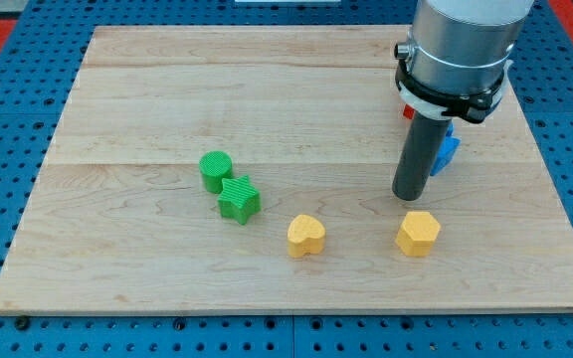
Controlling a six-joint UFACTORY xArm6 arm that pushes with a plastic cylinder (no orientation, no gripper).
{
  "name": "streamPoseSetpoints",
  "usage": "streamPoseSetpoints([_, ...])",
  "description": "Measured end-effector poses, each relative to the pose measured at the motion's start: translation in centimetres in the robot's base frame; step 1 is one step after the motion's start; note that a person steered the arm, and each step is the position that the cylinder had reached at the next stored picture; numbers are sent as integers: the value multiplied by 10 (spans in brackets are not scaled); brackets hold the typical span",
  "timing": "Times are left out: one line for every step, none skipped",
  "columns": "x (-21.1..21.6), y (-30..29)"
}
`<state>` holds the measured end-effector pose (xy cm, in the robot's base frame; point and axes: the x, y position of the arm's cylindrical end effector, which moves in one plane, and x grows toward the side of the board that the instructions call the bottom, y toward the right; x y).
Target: Move the yellow heart left to the green circle
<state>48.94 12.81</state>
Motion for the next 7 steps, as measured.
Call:
streamPoseSetpoints([32, -30])
streamPoseSetpoints([51, -84])
streamPoseSetpoints([94, -106])
streamPoseSetpoints([99, -126])
streamPoseSetpoints([74, -150])
streamPoseSetpoints([55, -193])
streamPoseSetpoints([30, -226])
